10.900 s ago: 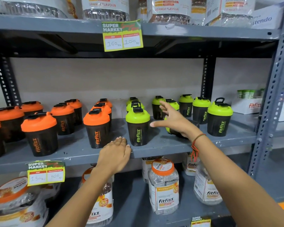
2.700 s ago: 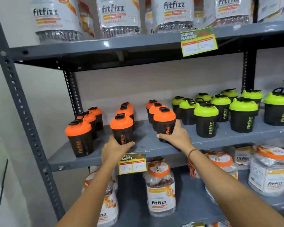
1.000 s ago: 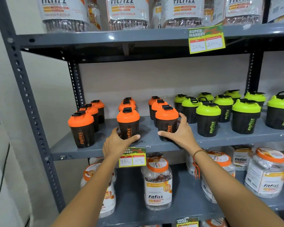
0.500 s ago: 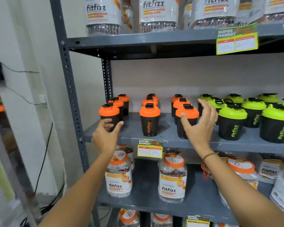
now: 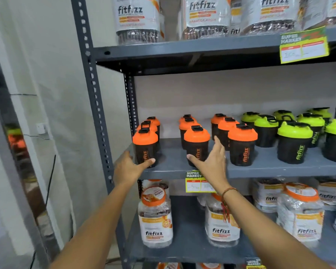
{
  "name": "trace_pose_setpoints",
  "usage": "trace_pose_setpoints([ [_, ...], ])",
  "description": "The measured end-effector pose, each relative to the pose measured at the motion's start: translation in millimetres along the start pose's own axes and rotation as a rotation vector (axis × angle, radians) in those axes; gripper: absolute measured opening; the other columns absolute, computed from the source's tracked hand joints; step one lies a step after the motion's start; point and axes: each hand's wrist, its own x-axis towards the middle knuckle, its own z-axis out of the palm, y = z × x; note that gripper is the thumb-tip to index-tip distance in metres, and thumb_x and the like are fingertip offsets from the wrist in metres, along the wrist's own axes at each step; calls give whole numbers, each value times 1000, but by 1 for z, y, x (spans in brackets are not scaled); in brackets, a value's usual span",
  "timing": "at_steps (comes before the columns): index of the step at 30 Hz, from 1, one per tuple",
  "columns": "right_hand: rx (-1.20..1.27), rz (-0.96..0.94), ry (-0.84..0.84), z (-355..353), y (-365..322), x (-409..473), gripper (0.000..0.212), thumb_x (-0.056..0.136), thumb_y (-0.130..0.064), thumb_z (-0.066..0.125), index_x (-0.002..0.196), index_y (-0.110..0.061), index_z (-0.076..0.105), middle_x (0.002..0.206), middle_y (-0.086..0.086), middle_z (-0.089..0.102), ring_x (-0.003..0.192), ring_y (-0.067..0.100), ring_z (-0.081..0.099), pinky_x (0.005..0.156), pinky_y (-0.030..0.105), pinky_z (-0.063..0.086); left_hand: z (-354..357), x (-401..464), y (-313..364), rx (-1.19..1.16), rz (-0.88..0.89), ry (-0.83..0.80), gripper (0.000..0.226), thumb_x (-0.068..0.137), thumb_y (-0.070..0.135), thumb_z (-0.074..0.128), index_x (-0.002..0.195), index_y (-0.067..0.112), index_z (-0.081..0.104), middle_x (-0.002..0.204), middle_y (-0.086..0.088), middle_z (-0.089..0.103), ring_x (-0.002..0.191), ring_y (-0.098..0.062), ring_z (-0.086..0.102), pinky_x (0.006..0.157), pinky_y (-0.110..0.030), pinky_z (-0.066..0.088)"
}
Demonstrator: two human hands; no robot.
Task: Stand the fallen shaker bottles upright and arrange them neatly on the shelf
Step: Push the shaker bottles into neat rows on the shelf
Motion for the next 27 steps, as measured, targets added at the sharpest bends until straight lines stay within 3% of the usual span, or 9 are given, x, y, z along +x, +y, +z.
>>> trace_pose_setpoints([
  [2, -25, 80, -33, 8, 4, 5, 121, 66, -57, 82, 155, -11, 15, 155, 15, 32, 142, 36, 33, 113, 52, 32, 3, 7, -4, -73, 9, -85, 90, 51, 76, 76, 123, 27, 56, 118, -3, 69, 104, -24, 65, 79, -31, 48],
  [5, -96, 120, -60, 15, 6, 11, 120, 62, -61, 81, 153, -13, 18, 151, 14, 42, 136, 37, 43, 105, 50, 41, 8, 19, -7, -108, 22, -176, 90, 44, 78, 74, 119, 30, 58, 115, 3, 70, 102, -21, 65, 87, -43, 53],
  [8, -148, 114, -60, 19, 6, 16, 95, 60, -60, 80, 133, -16, 36, 128, 11, 62, 116, 37, 60, 89, 45, 49, 12, 27, -9, -106, -12, -220, 93, 42, 80, 72, 118, 29, 58, 114, 3, 69, 103, -22, 64, 88, -46, 52],
  [11, -208, 109, -74, 21, 7, 16, 79, 62, -58, 79, 118, -17, 41, 115, 9, 66, 106, 37, 64, 82, 44, 50, 14, 29, -11, -88, -25, -217, 87, 43, 81, 69, 112, 29, 57, 108, 3, 70, 98, -23, 64, 85, -45, 53],
  [16, -245, 115, -80, 22, 7, 14, 71, 62, -61, 76, 107, -19, 42, 107, 7, 66, 101, 34, 64, 80, 44, 52, 15, 28, -12, -54, -12, -212, 78, 50, 78, 71, 109, 27, 62, 103, 3, 70, 94, -22, 65, 82, -46, 54],
  [27, -271, 105, -103, 20, 5, 15, 73, 64, -65, 76, 112, -21, 43, 112, 5, 66, 103, 30, 64, 81, 44, 53, 14, 24, -12, -29, 15, -194, 74, 59, 72, 74, 112, 22, 61, 109, 1, 70, 98, -23, 64, 84, -46, 54],
])
